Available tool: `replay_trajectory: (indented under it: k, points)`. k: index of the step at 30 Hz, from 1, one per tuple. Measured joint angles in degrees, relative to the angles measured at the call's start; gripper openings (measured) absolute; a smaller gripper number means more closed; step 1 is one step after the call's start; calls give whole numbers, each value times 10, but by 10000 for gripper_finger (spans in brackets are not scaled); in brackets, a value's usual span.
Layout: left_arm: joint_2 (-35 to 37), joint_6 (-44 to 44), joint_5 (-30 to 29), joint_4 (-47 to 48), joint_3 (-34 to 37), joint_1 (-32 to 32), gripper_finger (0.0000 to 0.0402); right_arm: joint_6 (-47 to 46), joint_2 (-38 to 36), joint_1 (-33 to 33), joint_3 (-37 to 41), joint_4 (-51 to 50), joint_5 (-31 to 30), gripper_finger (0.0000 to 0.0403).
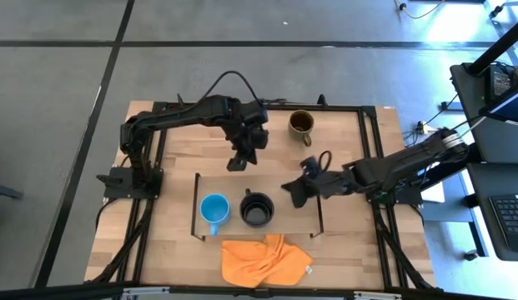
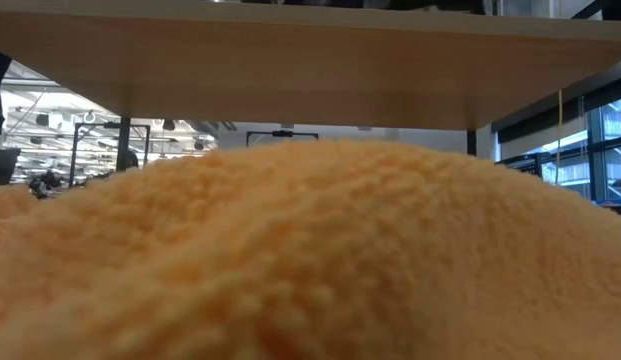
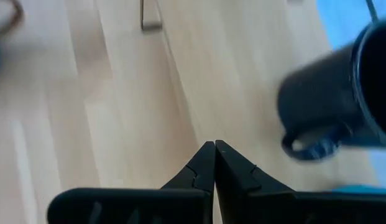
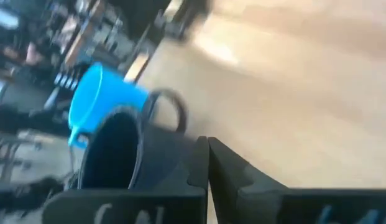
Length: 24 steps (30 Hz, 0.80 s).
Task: Stack small to large cups/mugs on shelf
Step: Put the dark blue mug on the shelf
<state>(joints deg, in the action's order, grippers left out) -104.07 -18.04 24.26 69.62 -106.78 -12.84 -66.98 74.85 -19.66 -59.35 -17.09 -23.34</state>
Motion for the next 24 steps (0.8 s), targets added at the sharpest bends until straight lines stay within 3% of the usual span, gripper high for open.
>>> replay_trajectory:
  k: [7, 14, 21, 24]
  points:
    - [0, 44, -3, 68, 0, 27, 3, 29, -63, 20, 0, -44, -10, 7]
    - [0, 66, 17, 107, 0, 51, 2, 46, -66, 40, 0, -53, 10, 7]
    - [-8, 71, 70, 94, 2, 81, 1, 59, -65, 46, 0, -56, 30, 7]
    - [-6, 80, 83, 46, 23, 92, 1, 59, -65, 46, 0, -56, 30, 7]
